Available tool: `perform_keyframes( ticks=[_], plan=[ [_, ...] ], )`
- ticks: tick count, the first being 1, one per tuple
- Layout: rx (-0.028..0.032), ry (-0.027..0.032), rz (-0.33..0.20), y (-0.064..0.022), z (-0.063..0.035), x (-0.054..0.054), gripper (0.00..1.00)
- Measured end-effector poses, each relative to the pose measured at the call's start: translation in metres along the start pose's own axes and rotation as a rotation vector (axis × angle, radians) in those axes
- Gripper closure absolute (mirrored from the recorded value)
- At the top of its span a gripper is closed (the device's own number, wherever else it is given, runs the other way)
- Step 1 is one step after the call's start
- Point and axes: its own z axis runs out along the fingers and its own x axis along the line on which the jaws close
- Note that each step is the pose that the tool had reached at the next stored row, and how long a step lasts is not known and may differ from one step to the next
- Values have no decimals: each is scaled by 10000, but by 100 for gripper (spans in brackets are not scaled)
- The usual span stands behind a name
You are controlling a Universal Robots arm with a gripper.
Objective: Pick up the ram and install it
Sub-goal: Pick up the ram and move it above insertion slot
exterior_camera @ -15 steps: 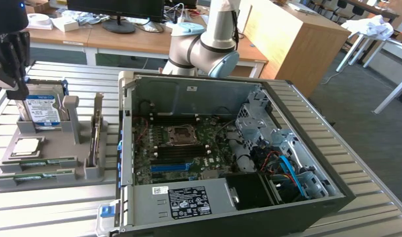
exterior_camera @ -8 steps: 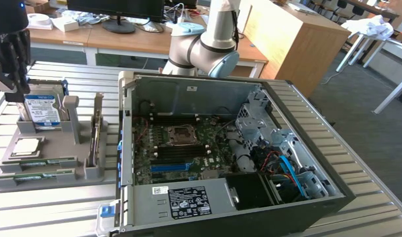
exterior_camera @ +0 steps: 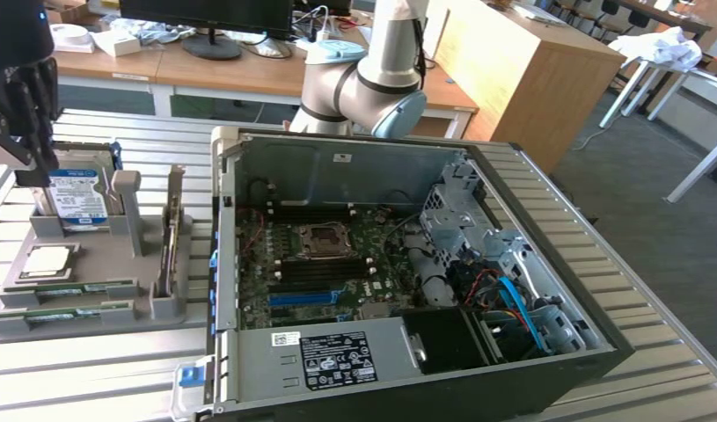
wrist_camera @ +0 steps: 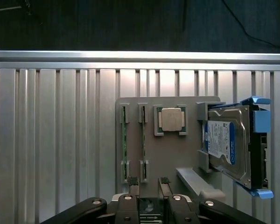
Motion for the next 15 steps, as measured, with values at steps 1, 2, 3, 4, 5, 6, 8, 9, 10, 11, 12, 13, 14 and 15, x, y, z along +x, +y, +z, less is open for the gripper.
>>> perform_keyframes(
  ticks=[1, 2, 3, 4, 5, 6, 8, 9, 10, 11, 12, 13, 14, 15],
  plan=[
    [24, 0, -6, 0, 9, 0, 70],
    [44, -1, -13, 0, 19, 0, 70],
    [60, -1, -19, 0, 28, 1, 70],
    [73, 0, -25, -1, 39, 1, 70],
    [82, -1, -30, -1, 49, 1, 70],
    [88, -1, -35, -1, 60, 2, 70],
    [91, -1, -40, -2, 84, 2, 70],
    [91, 0, -41, -2, 96, 2, 70],
    [90, 0, -42, -2, 111, 3, 70],
    [90, 0, -43, -3, 123, 3, 70],
    [90, 0, -42, -3, 134, 3, 70],
    [91, 0, -42, -3, 145, 3, 70],
    [90, 0, -43, -3, 155, 4, 70],
    [91, 0, -43, -4, 166, 4, 70]
  ],
)
